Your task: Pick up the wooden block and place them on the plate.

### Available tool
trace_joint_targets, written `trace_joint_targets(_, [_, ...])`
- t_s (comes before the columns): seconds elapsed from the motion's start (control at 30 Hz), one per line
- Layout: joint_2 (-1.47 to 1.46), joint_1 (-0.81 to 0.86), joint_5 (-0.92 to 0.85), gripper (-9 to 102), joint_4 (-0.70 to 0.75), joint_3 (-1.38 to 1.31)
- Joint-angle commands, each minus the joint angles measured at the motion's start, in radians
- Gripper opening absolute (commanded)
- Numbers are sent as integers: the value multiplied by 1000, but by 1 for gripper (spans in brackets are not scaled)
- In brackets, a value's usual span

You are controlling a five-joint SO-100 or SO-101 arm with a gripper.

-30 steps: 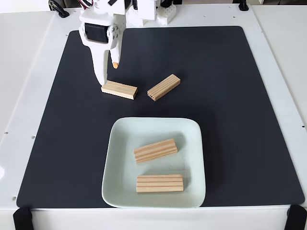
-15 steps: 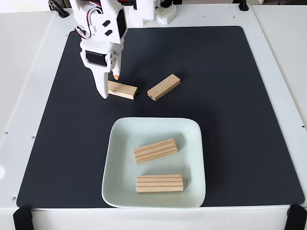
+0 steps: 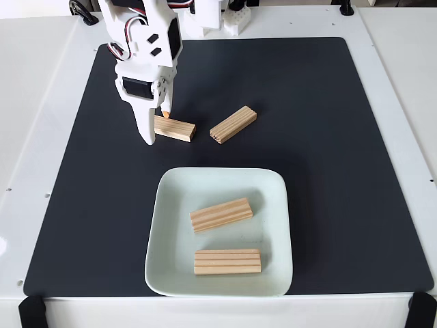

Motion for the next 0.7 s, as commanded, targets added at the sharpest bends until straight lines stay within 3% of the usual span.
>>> trace_joint_targets(0.0, [9,-20,-3,25,8,-31])
trace_joint_targets(0.67, [12,-37,5,25,5,43])
